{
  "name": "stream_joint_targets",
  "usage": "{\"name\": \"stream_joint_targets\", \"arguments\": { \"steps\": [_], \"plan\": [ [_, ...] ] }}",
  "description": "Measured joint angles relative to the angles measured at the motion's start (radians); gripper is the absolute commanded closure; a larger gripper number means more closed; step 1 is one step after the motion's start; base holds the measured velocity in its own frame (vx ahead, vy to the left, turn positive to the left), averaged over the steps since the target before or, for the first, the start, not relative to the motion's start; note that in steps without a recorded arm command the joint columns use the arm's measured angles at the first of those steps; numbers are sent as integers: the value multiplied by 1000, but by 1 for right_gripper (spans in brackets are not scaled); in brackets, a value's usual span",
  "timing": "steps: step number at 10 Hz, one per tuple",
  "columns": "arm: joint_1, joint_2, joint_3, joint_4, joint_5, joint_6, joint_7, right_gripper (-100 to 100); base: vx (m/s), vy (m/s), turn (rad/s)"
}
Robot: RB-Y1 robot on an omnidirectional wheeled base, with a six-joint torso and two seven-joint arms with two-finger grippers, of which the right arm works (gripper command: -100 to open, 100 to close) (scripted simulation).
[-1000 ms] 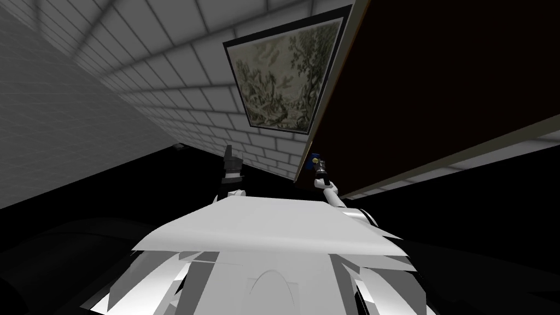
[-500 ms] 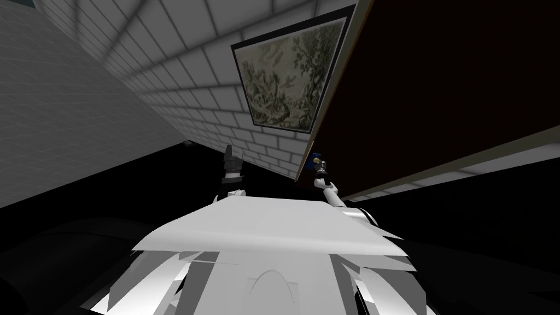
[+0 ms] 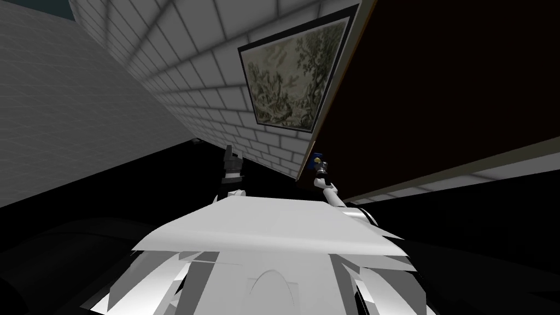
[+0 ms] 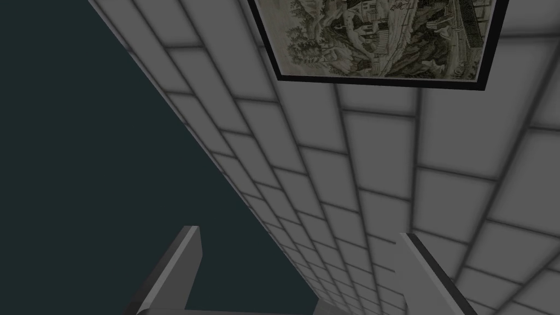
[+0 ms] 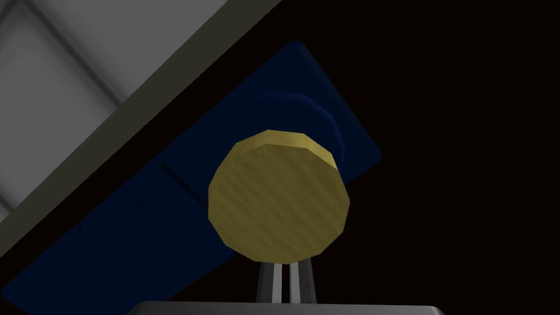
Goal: Pull the door open
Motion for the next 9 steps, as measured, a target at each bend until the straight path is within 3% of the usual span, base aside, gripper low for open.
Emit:
{"name": "stream_joint_targets", "arguments": {
  "steps": [5,9],
  "plan": [
    [-4,46,6,-25,-75,8,-97,-100,-99,-20,25],
    [-8,99,7,-60,-152,23,-188,-100,-95,-37,21]
  ]
}}
